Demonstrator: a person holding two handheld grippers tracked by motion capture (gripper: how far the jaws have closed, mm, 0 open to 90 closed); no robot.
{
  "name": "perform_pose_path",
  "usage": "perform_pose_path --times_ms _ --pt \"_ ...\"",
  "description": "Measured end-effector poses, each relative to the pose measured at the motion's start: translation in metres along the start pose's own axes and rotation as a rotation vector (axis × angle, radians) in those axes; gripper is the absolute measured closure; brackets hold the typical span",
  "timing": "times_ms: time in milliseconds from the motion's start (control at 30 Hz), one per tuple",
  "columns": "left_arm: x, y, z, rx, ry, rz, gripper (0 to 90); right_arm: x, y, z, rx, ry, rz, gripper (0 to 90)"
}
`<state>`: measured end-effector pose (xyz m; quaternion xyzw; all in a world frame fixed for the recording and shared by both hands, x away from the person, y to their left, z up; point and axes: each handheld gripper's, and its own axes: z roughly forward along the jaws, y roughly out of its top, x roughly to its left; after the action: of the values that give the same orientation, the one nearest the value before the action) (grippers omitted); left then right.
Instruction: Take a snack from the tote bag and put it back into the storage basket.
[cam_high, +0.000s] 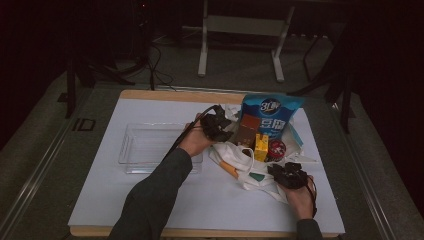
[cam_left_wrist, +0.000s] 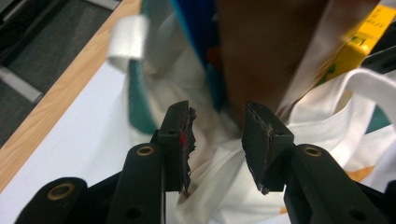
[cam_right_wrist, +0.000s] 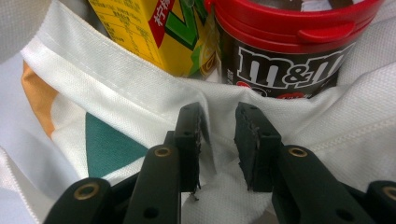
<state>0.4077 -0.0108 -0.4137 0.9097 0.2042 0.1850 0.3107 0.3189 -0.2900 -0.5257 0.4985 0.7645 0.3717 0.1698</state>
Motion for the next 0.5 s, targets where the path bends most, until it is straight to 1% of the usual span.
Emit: perform_pose_path --times_ms 33,100,167,200,267,333,400,433,467,500 --pt "-0.002 0.002 0.001 -0.005 -0.007 0.009 60.6 0.0 0.0 0.0 0.0 0.002 0.001 70.8" --pt "-0.005 0.004 0.002 -0.006 -0.005 0.031 60.8 0.0 0.0 0.0 0.0 0.001 0.0 70.8" --pt "-0.008 0.004 0.003 -0.012 -0.028 0.041 61.7 0.0 0.0 0.0 -0.001 0.0 -0.002 70.8" --pt "-0.011 0.004 0.002 -0.016 -0.04 0.059 61.8 0.0 0.0 0.0 -0.001 0.0 -0.003 70.7" --pt "-0.015 0.005 0.001 -0.022 -0.047 0.093 61.8 0.0 0.0 0.0 0.001 0.001 -0.003 70.7" --pt "-0.016 0.004 0.0 -0.031 -0.06 0.103 61.0 0.0 0.0 0.0 0.001 0.001 -0.004 70.6" --pt "-0.015 0.004 0.0 -0.032 -0.064 0.11 57.8 0.0 0.0 0.0 0.0 0.0 -0.004 70.7" --pt "-0.01 0.001 -0.001 -0.043 -0.091 0.099 57.8 0.0 0.0 0.0 0.001 0.0 -0.003 70.6" --pt "-0.008 0.0 -0.002 -0.052 -0.102 0.095 52.6 0.0 0.0 0.0 0.0 0.0 -0.003 70.6" --pt "-0.007 0.0 -0.002 -0.06 -0.11 0.09 51.2 0.0 0.0 0.0 0.0 0.001 -0.002 70.6"
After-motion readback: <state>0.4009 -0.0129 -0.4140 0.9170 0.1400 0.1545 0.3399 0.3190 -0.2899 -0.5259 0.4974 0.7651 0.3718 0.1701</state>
